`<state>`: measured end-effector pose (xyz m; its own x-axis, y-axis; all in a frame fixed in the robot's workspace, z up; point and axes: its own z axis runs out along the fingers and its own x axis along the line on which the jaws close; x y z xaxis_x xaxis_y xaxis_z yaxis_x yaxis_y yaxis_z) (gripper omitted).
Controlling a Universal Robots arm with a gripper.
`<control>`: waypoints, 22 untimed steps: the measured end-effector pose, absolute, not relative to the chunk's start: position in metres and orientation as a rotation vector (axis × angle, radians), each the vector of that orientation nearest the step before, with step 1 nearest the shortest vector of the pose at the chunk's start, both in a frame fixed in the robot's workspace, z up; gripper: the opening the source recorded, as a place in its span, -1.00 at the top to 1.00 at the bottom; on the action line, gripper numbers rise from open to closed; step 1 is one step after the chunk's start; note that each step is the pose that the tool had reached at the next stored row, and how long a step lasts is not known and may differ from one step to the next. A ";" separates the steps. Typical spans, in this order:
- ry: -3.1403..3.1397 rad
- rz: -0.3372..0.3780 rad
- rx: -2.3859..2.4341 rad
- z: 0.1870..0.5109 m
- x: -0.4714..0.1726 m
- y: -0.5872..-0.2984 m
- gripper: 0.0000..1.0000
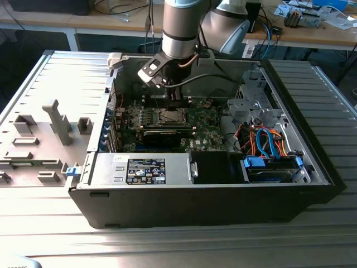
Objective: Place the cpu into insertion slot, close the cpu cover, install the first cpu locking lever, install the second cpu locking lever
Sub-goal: 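Close the cpu cover, then install the first cpu locking lever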
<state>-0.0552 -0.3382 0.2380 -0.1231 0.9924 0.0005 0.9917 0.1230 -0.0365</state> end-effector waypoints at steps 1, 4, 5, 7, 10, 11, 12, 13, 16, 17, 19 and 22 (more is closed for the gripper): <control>-2.336 0.042 -2.064 0.242 -0.055 -0.338 0.79; -2.336 0.042 -2.064 0.246 -0.055 -0.338 0.79; -2.336 0.042 -2.064 0.247 -0.055 -0.338 0.79; -2.336 0.042 -2.064 0.252 -0.055 -0.338 0.79; -2.336 0.042 -2.064 0.252 -0.055 -0.338 0.79; -2.336 0.042 -2.064 0.252 -0.055 -0.338 0.79; -2.336 0.042 -2.064 0.252 -0.055 -0.338 0.79; -2.336 0.042 -2.064 0.252 -0.055 -0.338 0.79; -2.347 0.043 -2.052 0.252 -0.055 -0.338 0.79; -2.359 0.043 -2.038 0.252 -0.055 -0.338 0.79; -2.382 0.044 -2.011 0.252 -0.055 -0.338 0.79; -2.431 0.044 -1.952 0.252 -0.055 -0.338 0.79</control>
<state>-0.0552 -0.3383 0.2522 -0.2161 0.9764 0.0002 0.9757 0.2159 -0.0367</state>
